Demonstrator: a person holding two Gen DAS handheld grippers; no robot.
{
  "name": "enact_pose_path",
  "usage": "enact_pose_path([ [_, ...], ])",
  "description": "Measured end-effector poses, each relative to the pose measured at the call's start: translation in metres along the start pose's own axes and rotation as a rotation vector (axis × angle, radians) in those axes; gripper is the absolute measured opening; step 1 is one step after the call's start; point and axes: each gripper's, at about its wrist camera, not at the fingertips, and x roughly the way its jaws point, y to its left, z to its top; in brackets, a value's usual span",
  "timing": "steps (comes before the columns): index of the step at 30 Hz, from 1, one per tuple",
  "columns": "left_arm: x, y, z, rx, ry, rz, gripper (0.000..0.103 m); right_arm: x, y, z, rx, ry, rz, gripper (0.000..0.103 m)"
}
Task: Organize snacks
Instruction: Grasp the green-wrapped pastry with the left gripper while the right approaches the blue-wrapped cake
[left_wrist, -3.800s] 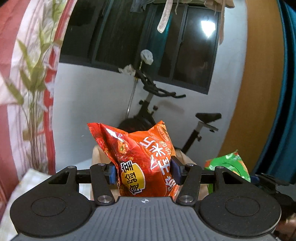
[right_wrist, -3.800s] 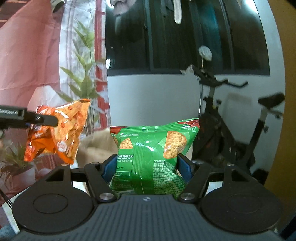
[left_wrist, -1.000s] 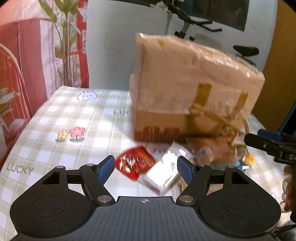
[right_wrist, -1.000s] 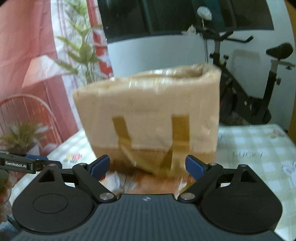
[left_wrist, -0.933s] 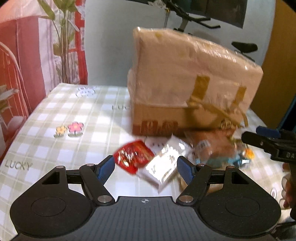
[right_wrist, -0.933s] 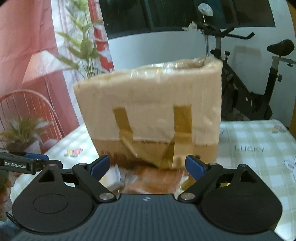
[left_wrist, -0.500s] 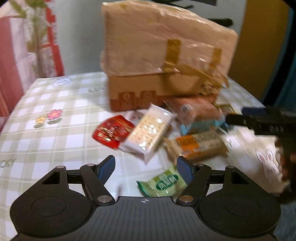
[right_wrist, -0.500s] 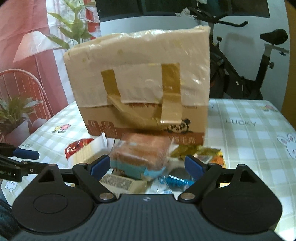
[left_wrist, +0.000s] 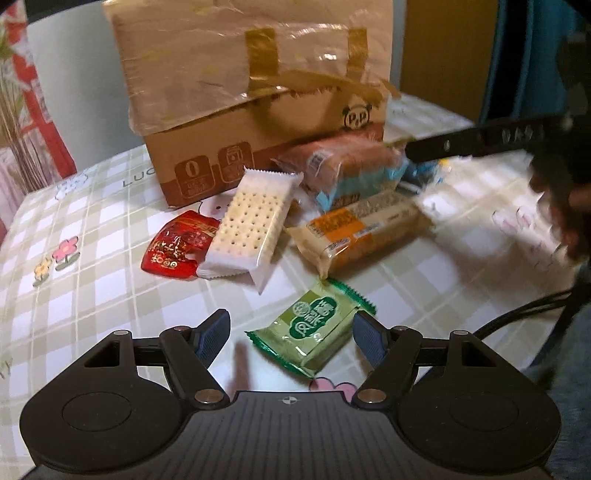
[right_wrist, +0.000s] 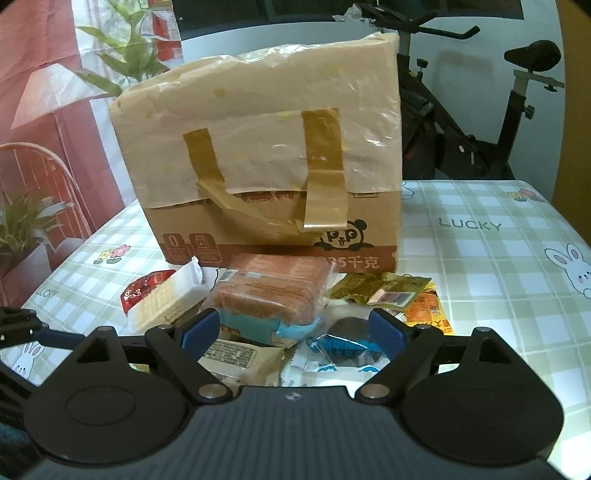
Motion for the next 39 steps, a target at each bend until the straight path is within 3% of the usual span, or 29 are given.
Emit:
enact_pose_path([
  [6,0.007,-0.001,0.002,-0.004,-0.001,0.02,0.075,0.0,0.001,-0.001,0.001,0.003,0.0,0.089],
  [11,0.014,0.017,0.003,-0.132,0.02,0.064,0.064,0.001,0.0,-0.001,0.005,0.009,-0.003,0.089],
  [16,0.014,0.037,-0.002,-0.295,0.047,0.117,0.063,0.003,-0.002,-0.002,0.006,0.015,-0.004,0.089],
  [21,0.003,0.036,-0.006,-0.358,0.048,0.124,0.063,0.005,-0.008,-0.003,0.011,0.019,-0.025,0.087],
  [27,-0.003,0.033,-0.003,-0.398,0.073,0.137,0.063,0.01,-0.013,-0.004,0.016,0.035,-0.064,0.079],
  [30,-0.006,0.034,-0.005,-0.419,0.074,0.139,0.063,0.013,-0.016,-0.003,0.01,0.026,-0.084,0.071],
  [39,-0.02,0.047,-0.009,-0.52,0.057,0.128,0.065,0.024,-0.019,0.0,0.019,0.043,-0.063,0.067],
])
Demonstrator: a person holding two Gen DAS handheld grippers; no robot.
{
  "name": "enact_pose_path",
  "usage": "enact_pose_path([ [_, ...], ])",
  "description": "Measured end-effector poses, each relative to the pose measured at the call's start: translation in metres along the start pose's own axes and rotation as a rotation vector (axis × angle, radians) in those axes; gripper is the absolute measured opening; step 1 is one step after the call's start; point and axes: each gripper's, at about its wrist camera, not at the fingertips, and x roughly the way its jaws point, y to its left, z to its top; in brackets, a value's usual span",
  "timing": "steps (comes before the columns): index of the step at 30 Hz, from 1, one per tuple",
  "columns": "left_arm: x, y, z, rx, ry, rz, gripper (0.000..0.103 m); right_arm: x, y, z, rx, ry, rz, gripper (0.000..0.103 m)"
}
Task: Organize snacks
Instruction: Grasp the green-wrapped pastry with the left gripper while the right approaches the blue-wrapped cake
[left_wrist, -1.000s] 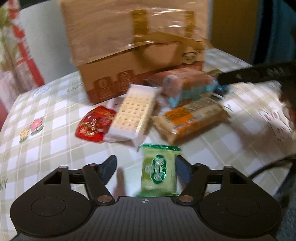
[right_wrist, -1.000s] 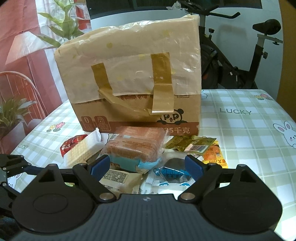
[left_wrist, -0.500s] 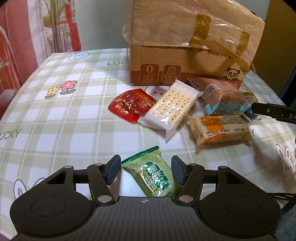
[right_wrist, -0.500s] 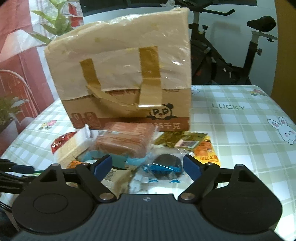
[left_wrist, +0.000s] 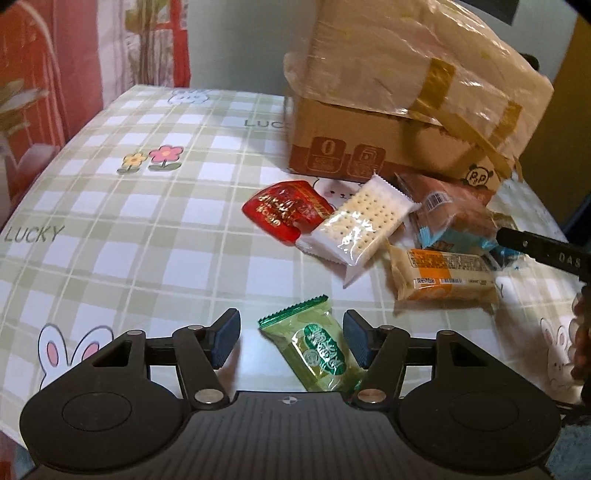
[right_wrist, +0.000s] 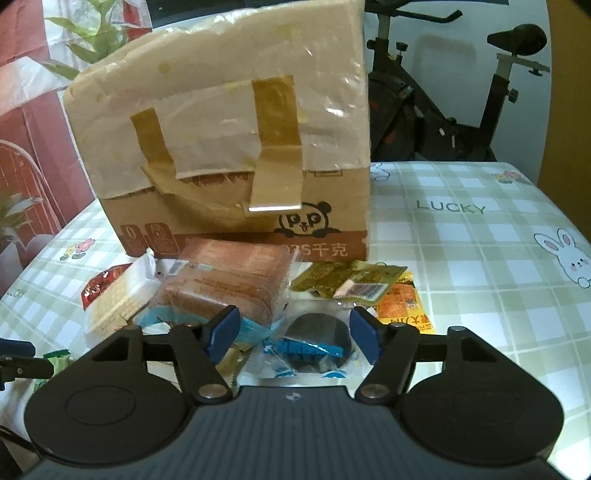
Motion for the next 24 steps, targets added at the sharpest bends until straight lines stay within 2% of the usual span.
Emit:
enact_pose_path([
  [3,0.0,-0.001,-0.001,-0.015,0.053,0.006,0.069,-0.006,0.003,0.0,-0.009,-0.016,0.011,0.067],
  [10,0.008,-0.012,0.001,0.026,0.079,0.003,0.068,-0.016,-0.001,-0.003,0.013,-0.05,-0.011,0.067],
  [11,0.012,-0.016,0.003,0.05,0.094,0.016,0.065,-0.016,-0.001,-0.002,0.014,-0.052,-0.019,0.065],
  [13,0.014,-0.022,0.004,0.087,0.089,0.006,0.05,-0.015,-0.003,-0.003,0.016,-0.045,-0.034,0.059],
  [14,0.015,-0.026,0.005,0.111,0.087,0.015,0.048,-0.015,-0.004,-0.003,0.019,-0.044,-0.04,0.058],
  [17,0.018,-0.032,0.007,0.157,0.07,0.037,0.044,-0.014,-0.006,-0.005,0.026,-0.039,-0.055,0.054],
  [24,0.026,-0.023,0.015,0.102,0.039,0.023,0.044,-0.003,-0.001,-0.006,-0.006,-0.004,-0.048,0.054],
])
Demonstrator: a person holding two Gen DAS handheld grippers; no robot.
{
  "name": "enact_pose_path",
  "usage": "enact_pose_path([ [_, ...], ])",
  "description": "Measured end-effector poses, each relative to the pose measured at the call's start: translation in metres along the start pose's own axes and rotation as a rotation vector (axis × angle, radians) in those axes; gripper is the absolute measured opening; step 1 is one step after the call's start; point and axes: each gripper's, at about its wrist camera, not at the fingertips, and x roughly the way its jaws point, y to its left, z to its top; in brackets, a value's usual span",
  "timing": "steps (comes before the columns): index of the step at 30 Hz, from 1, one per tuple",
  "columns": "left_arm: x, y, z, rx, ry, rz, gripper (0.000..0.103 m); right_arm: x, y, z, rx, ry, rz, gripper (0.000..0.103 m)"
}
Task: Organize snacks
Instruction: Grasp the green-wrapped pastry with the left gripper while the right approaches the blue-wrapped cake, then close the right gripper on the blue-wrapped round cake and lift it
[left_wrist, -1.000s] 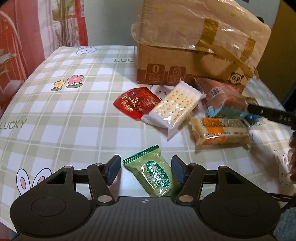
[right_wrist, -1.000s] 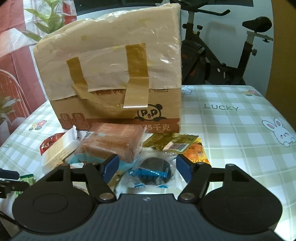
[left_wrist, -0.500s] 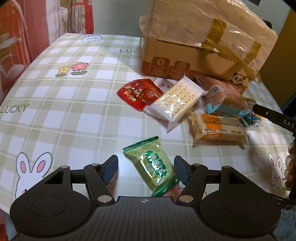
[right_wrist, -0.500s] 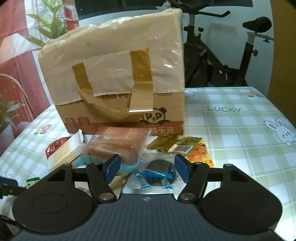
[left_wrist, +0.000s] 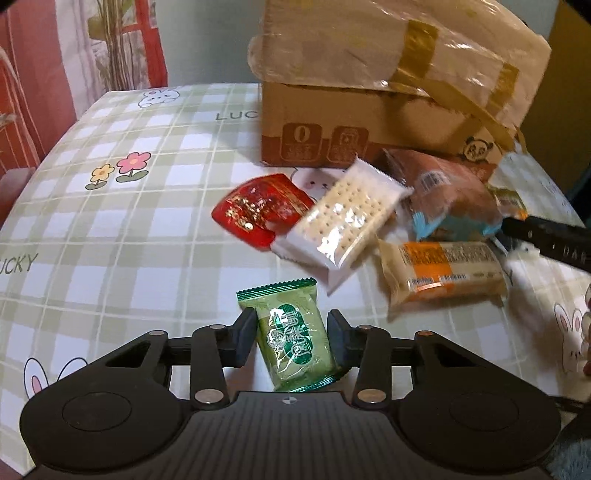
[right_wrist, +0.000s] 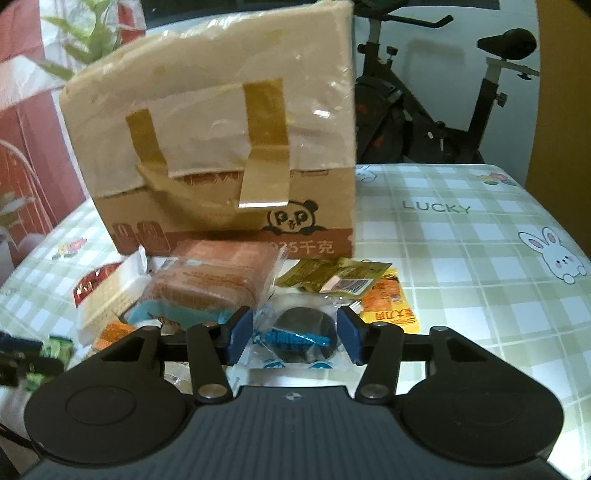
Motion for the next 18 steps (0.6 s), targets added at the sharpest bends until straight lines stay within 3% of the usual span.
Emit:
enact_pose_path([
  [6,0.005,-0.002,-0.001,0.004,-0.023,0.012,0.045,0.014,0.002,-0.004,-0.055,0.011,-0.029,0.063],
  [11,0.004,-0.003,-0.006,-0.006,-0.044,0.022,0.046,0.025,-0.006,-0.011,-0.023,0.032,-0.023,0.07],
  [18,0.001,-0.01,-0.011,0.033,-0.067,0.052,0.046,0.022,-0.002,-0.019,-0.054,-0.009,-0.007,0.062],
])
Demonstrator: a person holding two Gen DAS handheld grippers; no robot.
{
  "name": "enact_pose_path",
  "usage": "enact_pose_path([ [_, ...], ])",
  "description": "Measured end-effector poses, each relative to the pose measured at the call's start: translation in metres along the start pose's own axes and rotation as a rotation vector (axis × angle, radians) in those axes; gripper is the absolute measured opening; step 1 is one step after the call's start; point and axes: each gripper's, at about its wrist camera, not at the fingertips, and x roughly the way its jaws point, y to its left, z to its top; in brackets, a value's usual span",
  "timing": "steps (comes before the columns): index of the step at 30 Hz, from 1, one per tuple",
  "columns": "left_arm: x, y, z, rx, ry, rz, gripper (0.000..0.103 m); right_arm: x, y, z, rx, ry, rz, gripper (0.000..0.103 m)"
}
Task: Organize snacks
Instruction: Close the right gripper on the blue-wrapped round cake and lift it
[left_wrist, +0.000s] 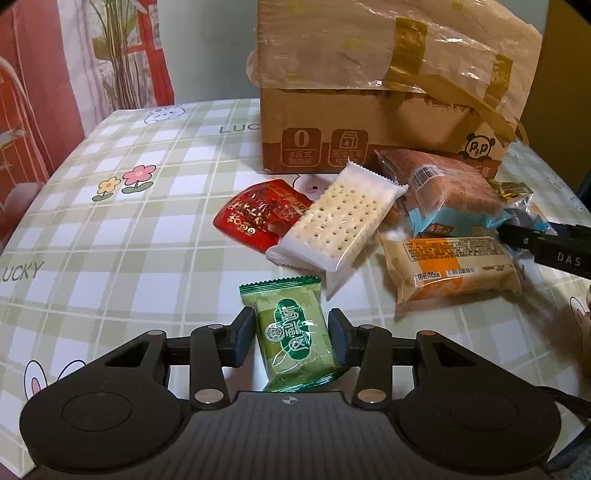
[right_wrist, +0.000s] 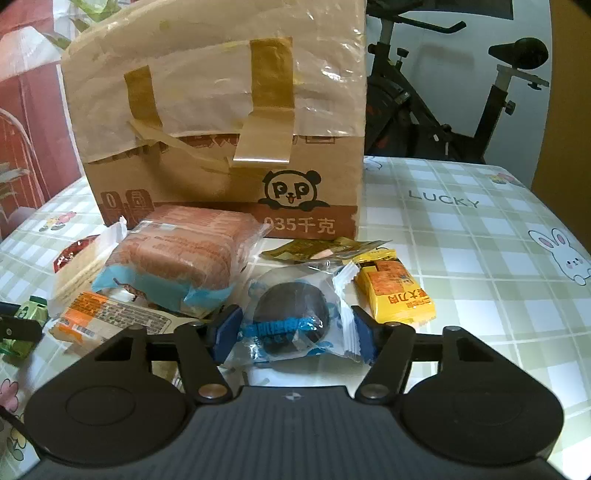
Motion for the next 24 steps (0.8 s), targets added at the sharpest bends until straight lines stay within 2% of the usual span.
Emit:
enact_pose_path([
  [6,0.001,0.001,-0.001,-0.004,-0.01,-0.002,0.046,-0.008,-0.006,-0.003,0.038,-0.066,-0.022,0.06],
  [14,-0.004,0.007,-0.004,-0.06,-0.017,-0.046,0.043,-0.01,-0.011,-0.004,0.06,-0.066,-0.016,0.06],
  [24,-0.014,0.008,-0.002,-0.07,-0.058,-0.045,0.042,-0.022,-0.013,-0.004,0.095,-0.101,-0.011,0.058],
])
